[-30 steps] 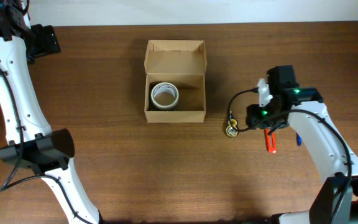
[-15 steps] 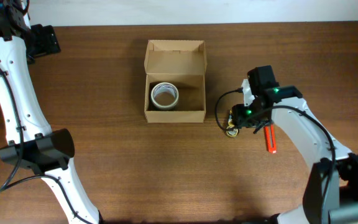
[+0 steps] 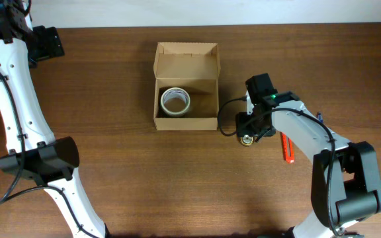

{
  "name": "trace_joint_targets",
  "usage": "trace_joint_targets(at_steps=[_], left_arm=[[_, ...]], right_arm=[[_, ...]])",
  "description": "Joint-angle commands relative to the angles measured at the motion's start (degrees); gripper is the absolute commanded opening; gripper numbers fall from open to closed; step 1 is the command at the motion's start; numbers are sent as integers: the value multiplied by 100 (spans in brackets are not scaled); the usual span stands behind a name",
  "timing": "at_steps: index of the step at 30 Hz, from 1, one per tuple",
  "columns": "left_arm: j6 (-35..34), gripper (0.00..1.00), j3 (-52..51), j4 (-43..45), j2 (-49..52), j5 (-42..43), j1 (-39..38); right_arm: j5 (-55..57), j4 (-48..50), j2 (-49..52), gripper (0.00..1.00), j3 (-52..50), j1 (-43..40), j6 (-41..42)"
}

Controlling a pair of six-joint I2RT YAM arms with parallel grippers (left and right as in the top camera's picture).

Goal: Pack container
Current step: 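Lower the right gripper onto the yellow correction tape and grasp it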

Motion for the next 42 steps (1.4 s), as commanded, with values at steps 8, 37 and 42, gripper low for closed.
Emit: trace_joint_targets(at_steps=[8,37,42], left_arm=[[94,100,-44,15,-125,61,13],[94,100,-44,15,-125,59,13],[94,100,-44,13,-125,59,13]], right_arm=[[634,74,302,61,-37,162,503],[632,212,612,33,-68,354,691],[634,216,612,29,-68,354,688]])
